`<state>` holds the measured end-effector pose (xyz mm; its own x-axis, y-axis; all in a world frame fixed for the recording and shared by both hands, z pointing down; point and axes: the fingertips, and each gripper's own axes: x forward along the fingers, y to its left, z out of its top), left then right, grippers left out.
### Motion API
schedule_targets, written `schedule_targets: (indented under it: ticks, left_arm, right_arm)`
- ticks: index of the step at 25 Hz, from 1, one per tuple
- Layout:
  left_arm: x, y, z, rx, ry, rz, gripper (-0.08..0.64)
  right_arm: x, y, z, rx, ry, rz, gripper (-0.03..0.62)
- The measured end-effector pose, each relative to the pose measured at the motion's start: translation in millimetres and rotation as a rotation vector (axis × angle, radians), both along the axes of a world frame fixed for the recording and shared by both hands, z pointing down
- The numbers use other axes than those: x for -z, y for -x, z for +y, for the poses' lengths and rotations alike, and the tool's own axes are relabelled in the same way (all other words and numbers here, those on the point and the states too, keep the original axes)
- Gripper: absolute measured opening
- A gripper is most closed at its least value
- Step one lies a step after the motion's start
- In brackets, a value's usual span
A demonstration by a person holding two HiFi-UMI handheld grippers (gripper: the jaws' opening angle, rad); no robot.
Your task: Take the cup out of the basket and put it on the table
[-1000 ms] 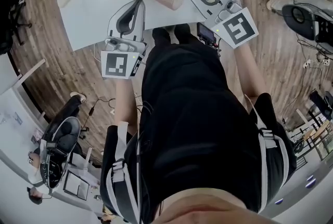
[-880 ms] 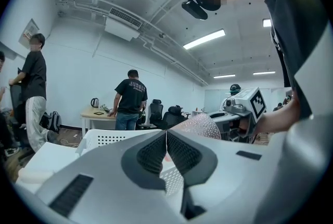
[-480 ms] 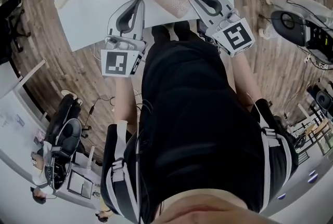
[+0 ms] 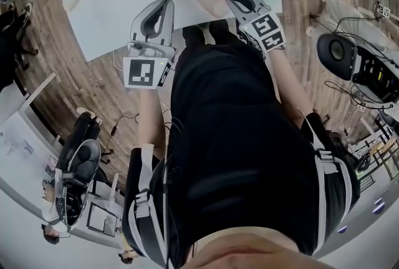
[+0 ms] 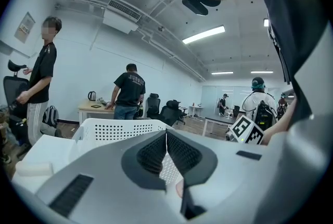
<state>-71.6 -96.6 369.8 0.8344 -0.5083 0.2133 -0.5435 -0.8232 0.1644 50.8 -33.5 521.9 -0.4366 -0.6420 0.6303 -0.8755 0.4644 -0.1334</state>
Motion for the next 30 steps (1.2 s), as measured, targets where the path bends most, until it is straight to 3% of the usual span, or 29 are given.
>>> schedule_targets:
  ticks: [5, 10, 30]
  left_arm:
    - [-3, -2, 2, 0.003, 0.008, -0.001, 0.021]
    - [4, -7, 9, -0.01, 0.0, 0.01, 0.021]
    - [13, -18, 18, -0.05, -0.002, 0.017, 0.021]
  right_arm:
    - [-46, -4, 11, 0.015, 0.121, 0.077, 0.026]
    - [-57, -4, 15, 0.014, 0.173, 0.095, 0.026]
    - [-51, 1, 10, 0.018, 0.213, 0.105, 0.028]
